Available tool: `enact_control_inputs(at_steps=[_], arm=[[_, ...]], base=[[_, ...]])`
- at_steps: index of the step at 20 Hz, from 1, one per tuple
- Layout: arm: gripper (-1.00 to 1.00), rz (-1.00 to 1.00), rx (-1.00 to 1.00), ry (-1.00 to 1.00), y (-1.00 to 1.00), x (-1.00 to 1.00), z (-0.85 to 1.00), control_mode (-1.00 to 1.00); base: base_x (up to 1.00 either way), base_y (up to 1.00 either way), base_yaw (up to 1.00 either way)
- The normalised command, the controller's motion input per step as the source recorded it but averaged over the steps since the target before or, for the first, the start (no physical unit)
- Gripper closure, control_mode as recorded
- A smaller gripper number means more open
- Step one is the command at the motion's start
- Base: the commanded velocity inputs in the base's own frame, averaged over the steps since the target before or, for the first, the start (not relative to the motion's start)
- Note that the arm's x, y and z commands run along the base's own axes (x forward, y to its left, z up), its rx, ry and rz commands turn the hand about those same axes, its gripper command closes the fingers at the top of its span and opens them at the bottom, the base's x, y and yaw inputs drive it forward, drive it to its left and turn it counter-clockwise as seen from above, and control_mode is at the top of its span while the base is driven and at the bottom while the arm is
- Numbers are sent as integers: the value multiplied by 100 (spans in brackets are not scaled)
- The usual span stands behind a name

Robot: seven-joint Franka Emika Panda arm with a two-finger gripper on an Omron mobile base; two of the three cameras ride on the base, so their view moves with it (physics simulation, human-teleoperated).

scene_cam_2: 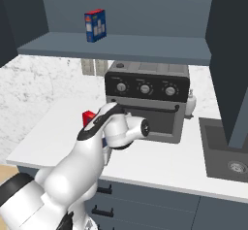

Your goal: Pick the boxed food and place it on the digital scale for weighing, and close the cabinet.

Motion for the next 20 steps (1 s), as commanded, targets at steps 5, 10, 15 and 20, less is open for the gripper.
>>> enact_control_inputs(at_steps=[5, 10, 15, 20], arm=[[-100, 0, 0, 0, 1, -15, -15, -100], [-100, 0, 0, 0, 5, -16, -1, -100], [-100, 0, 0, 0, 0, 0, 0, -100], [-100, 0, 0, 0, -5, 0, 0, -100]], base=[[0, 0, 0], [0, 0, 0], [0, 0, 0], [0, 0, 0]])
